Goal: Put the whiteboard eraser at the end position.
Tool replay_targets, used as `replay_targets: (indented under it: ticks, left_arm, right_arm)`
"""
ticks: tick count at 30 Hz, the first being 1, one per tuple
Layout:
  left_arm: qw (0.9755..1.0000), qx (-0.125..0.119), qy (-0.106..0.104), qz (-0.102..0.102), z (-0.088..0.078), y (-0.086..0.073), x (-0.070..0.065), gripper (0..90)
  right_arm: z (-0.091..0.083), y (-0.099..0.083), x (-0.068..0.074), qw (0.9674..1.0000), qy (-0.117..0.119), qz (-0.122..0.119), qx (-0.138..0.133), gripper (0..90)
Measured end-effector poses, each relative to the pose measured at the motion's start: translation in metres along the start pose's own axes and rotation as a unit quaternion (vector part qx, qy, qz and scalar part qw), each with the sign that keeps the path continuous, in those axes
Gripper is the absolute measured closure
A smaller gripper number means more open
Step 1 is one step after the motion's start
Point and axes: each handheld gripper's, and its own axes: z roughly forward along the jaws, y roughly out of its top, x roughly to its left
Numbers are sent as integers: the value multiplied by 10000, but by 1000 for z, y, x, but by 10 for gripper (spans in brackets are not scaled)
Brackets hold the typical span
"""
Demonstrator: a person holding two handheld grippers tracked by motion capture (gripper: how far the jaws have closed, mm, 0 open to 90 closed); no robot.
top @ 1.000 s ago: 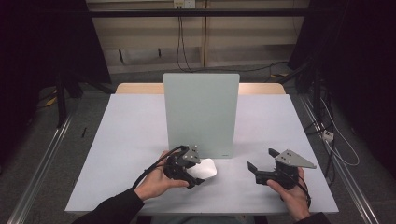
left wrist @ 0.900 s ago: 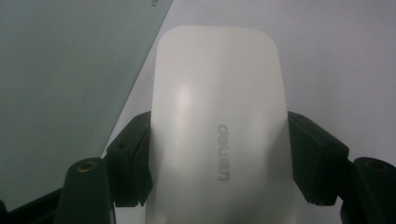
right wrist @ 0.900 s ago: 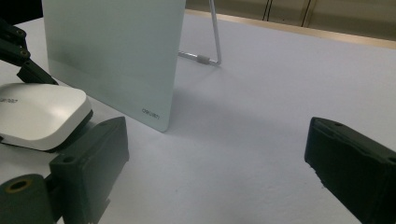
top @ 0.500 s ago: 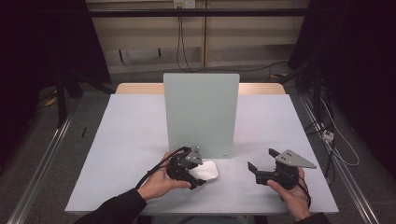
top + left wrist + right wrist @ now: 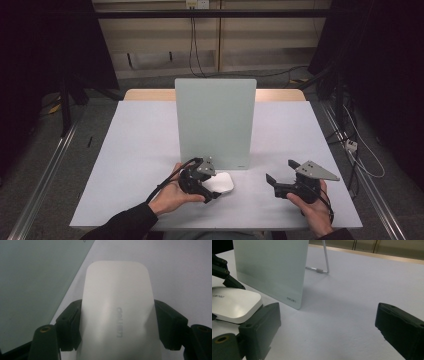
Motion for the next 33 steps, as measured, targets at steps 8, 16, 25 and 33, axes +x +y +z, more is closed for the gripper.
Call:
replay_targets:
  ticks: [8, 16, 25, 33]
  left_arm:
    - [9990, -380, 178, -144, -10, 0, 4, 143]
    - [9943, -883, 425, -420, -28, -3, 10, 62]
    - [9871, -1328, 558, -698, -45, -6, 18, 58]
    - [9820, -1422, 908, -846, -57, -10, 18, 59]
  right_arm:
    - [0, 0, 0, 10000, -15, -11, -3, 63]
    - [1, 1, 2, 10000, -35, -39, 3, 63]
    - [0, 1, 1, 10000, -51, -15, -9, 63]
    - [-1, 1, 1, 10000, -54, -16, -6, 63]
